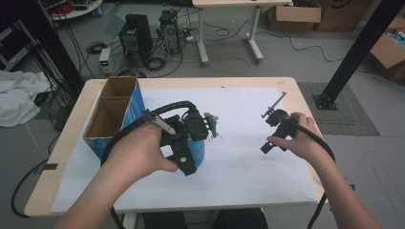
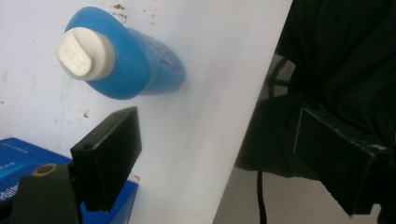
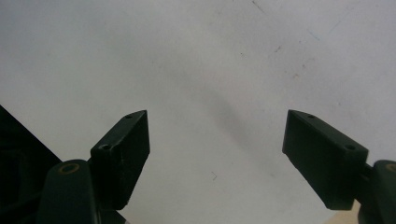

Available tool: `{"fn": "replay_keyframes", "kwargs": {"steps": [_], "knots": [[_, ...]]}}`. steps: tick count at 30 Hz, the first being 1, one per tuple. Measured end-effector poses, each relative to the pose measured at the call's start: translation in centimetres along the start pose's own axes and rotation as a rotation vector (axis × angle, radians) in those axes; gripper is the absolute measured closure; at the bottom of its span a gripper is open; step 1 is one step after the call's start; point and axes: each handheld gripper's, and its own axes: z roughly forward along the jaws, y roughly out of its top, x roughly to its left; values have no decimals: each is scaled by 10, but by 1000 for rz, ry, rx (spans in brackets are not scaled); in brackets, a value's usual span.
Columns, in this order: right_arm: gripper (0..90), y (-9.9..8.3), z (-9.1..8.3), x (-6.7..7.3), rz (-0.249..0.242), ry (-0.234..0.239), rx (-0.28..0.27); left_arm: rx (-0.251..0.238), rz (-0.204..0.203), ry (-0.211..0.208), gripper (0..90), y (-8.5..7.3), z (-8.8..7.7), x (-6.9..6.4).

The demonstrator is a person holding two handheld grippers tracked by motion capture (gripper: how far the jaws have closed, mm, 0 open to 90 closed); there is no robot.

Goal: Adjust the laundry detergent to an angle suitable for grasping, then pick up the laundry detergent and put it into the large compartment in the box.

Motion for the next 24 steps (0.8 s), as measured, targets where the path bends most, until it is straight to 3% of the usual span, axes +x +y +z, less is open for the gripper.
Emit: {"fn": "replay_keyframes", "kwargs": {"steps": [24], "knots": [[232,-7,1,-5,6,4,-4,-1,-33,7,155,1,-5,2]]}}
